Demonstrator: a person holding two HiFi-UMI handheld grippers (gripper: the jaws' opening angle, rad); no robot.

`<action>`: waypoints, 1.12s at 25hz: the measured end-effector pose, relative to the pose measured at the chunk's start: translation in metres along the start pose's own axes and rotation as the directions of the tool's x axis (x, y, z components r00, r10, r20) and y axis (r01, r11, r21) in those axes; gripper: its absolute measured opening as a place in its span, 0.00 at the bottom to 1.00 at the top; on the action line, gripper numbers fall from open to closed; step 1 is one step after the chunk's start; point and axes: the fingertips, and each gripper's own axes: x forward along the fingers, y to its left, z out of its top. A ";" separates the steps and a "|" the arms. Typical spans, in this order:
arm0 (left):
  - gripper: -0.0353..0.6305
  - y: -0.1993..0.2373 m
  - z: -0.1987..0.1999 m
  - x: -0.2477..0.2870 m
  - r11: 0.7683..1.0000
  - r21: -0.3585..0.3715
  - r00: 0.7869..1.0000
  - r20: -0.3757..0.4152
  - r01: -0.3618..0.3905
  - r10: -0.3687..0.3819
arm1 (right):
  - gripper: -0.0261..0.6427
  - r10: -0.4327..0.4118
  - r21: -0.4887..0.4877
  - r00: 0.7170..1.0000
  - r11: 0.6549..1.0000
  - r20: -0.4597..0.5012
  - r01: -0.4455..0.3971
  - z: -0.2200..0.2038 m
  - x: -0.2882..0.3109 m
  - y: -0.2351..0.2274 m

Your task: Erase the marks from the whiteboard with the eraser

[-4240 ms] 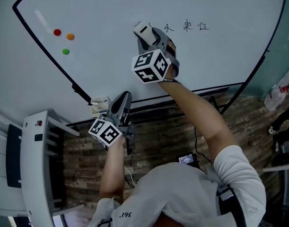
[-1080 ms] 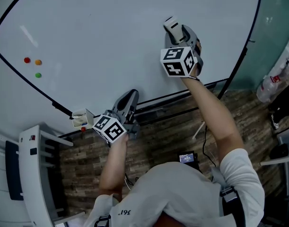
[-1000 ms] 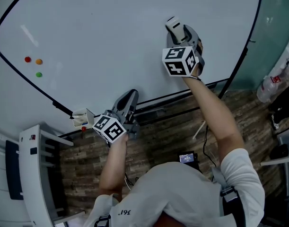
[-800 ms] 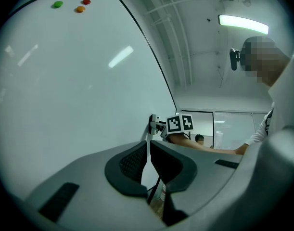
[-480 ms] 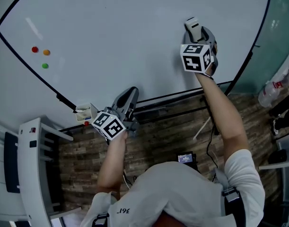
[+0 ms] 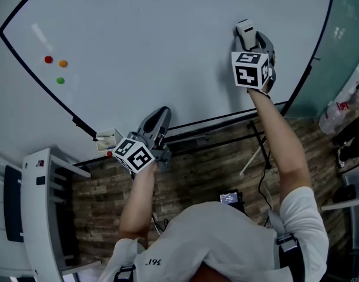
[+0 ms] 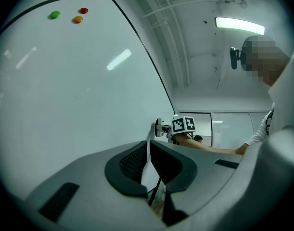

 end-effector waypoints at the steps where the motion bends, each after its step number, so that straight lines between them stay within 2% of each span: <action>1: 0.07 0.000 0.001 -0.002 1.000 0.001 1.000 0.002 0.001 -0.001 | 0.42 0.004 0.001 1.000 1.000 0.006 -0.004 0.004 -0.002 0.002; 8: 0.07 0.003 0.016 -0.023 1.000 0.019 1.000 0.028 -0.001 0.000 | 0.42 0.077 -0.004 0.994 0.997 0.080 -0.077 0.047 -0.016 0.036; 15: 0.07 0.015 0.032 -0.052 0.999 0.028 0.998 0.060 -0.038 0.037 | 0.42 0.125 -0.045 0.982 0.992 0.143 -0.120 0.095 -0.023 0.080; 28: 0.07 0.037 0.070 -0.108 0.993 0.063 0.989 0.115 -0.100 0.093 | 0.42 0.268 -0.107 0.933 0.963 0.240 -0.249 0.167 -0.051 0.190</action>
